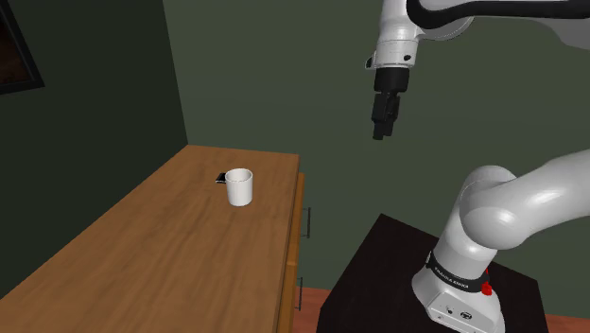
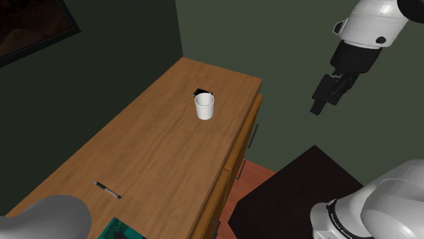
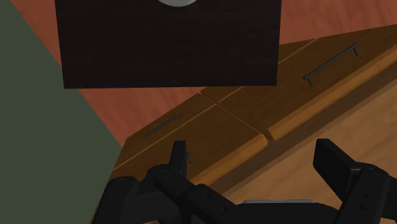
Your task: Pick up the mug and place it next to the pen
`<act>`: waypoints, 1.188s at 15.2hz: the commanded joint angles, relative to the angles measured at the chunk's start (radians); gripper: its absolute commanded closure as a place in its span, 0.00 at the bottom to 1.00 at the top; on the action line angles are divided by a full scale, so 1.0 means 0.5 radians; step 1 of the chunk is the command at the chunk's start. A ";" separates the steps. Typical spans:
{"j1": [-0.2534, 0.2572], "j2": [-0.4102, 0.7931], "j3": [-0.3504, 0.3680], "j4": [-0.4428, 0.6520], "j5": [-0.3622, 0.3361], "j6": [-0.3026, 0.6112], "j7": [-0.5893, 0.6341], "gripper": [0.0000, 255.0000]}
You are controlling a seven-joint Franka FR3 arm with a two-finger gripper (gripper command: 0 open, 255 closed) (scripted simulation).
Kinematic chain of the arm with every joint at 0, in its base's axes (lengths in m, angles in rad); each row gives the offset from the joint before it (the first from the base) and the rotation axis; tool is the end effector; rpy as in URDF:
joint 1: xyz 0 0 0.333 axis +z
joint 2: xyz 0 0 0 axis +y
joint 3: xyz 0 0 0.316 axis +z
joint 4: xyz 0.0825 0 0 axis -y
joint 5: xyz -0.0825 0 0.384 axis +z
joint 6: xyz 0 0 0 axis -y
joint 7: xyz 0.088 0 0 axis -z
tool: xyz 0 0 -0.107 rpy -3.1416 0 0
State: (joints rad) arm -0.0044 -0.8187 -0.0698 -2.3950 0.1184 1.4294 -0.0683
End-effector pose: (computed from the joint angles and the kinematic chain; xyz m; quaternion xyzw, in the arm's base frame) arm 0.2814 -0.0129 0.5717 -0.9936 -0.0139 0.0685 0.0887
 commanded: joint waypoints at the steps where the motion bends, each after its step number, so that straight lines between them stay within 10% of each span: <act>1: 0.000 0.000 0.000 0.000 0.000 0.000 0.000 0.00; 18: 0.082 1.028 0.487 0.292 0.037 0.958 0.508 0.00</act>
State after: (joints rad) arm 0.0364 -0.3425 0.1614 -2.2647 0.1444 1.8792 0.1688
